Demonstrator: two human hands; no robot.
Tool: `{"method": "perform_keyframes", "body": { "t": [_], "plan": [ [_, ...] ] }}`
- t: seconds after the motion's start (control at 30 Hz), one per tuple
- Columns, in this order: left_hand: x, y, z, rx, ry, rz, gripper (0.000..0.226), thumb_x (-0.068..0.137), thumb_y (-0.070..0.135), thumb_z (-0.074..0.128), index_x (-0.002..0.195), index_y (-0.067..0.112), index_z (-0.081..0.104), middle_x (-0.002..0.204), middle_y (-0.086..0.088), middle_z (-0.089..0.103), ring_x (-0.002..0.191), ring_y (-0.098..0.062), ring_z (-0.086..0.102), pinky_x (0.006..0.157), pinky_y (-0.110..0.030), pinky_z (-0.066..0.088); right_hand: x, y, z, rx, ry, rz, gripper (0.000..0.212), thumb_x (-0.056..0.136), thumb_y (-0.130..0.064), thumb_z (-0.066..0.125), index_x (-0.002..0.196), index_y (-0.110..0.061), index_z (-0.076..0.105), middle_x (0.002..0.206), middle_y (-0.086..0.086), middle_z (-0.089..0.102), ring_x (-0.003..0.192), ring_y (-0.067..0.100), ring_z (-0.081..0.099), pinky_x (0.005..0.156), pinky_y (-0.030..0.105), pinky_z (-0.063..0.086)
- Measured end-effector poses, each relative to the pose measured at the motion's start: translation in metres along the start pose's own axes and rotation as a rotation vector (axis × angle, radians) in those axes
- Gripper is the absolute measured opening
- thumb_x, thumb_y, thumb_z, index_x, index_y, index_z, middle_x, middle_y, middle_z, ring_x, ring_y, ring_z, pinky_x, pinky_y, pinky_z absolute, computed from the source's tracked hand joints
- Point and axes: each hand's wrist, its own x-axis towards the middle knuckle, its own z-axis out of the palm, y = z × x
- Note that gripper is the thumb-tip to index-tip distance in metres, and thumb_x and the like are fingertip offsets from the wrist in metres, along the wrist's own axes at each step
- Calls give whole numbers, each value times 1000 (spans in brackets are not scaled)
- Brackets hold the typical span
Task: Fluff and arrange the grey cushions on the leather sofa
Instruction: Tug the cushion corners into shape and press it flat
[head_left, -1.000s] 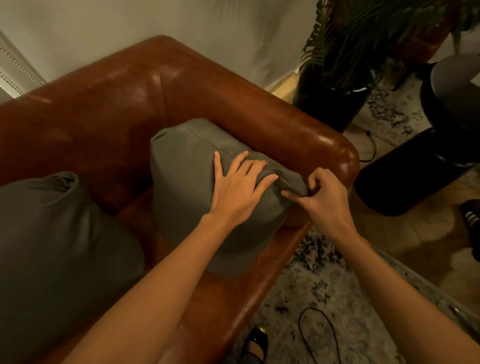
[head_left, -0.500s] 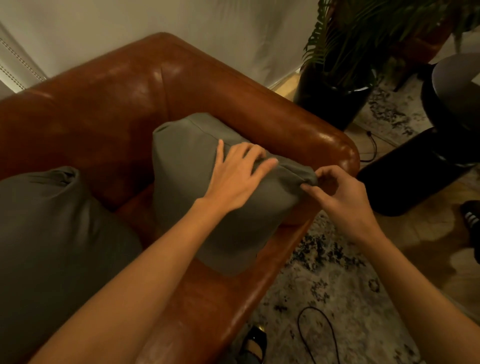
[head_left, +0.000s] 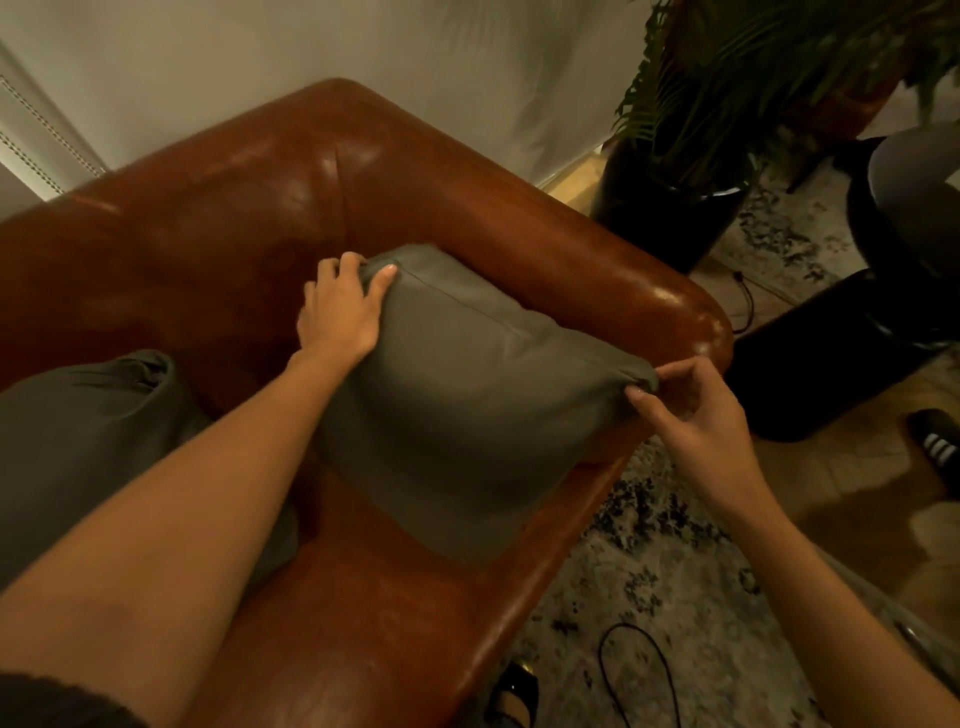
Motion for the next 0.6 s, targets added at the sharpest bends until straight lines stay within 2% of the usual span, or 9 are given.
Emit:
{"method": "perform_keyframes", "body": {
  "t": [0.07, 0.1, 0.17, 0.2, 0.3, 0.37, 0.5, 0.53, 0.6],
  "plan": [
    [1, -1, -1, -221, 51, -59, 51, 100, 54, 31, 128, 17, 52, 137, -12, 47, 125, -35, 43, 99, -44, 34, 6, -9, 0, -7, 2, -9, 24, 91, -20, 66, 107, -22, 49, 111, -7, 54, 101, -4, 54, 92, 35, 51],
    [0, -2, -3, -298, 88, -87, 50, 102, 50, 29, 125, 15, 56, 132, -13, 51, 122, -33, 46, 96, -41, 35, 11, -17, 1, 5, 13, -31, 26, 91, -22, 65, 109, -26, 48, 115, -6, 51, 109, -1, 51, 98, 35, 47],
    [-5, -4, -7, -379, 137, -126, 46, 104, 41, 30, 123, 11, 59, 127, -14, 57, 119, -31, 50, 94, -35, 34, 22, -37, 7, 2, 31, -78, 25, 87, -34, 61, 109, -39, 49, 122, -12, 49, 123, 9, 46, 107, 39, 39],
    [-9, -4, -8, -403, 147, -137, 43, 104, 37, 33, 125, 11, 59, 128, -13, 57, 121, -30, 49, 96, -34, 34, 31, -48, 14, -37, 32, -114, 22, 88, -38, 59, 108, -41, 51, 121, -15, 49, 124, 11, 45, 107, 40, 38],
    [-26, -3, -8, -496, 154, -131, 35, 101, 34, 45, 125, 14, 61, 129, -9, 57, 121, -26, 51, 100, -32, 36, 63, -84, 53, -180, -24, -228, 11, 97, -30, 54, 107, -29, 58, 112, -16, 54, 111, 2, 49, 100, 31, 42],
    [-33, -2, -8, -551, 154, -92, 34, 99, 35, 50, 123, 15, 63, 127, -7, 58, 118, -23, 53, 100, -32, 39, 83, -106, 86, -210, -126, -283, 12, 98, -25, 52, 107, -25, 62, 110, -13, 57, 106, 1, 52, 94, 24, 42],
    [-36, 0, -14, -513, 105, -38, 31, 98, 36, 51, 121, 20, 63, 126, 0, 55, 114, -16, 52, 92, -24, 36, 115, -127, 138, -314, -327, -307, 16, 100, -20, 52, 110, -20, 65, 110, -6, 60, 102, 5, 55, 79, 9, 38],
    [-35, -1, -17, -499, 82, -34, 29, 98, 36, 51, 121, 21, 63, 125, 1, 54, 113, -15, 51, 90, -24, 35, 124, -128, 147, -353, -384, -288, 17, 100, -21, 51, 111, -19, 65, 110, -5, 60, 104, 7, 55, 79, 11, 38],
    [-32, -6, -23, -459, 31, -15, 27, 98, 35, 51, 119, 24, 64, 120, 1, 53, 108, -15, 51, 86, -24, 32, 141, -124, 159, -485, -508, -230, 21, 101, -28, 50, 112, -19, 66, 115, 0, 59, 111, 17, 54, 87, 26, 42]
  ]
}}
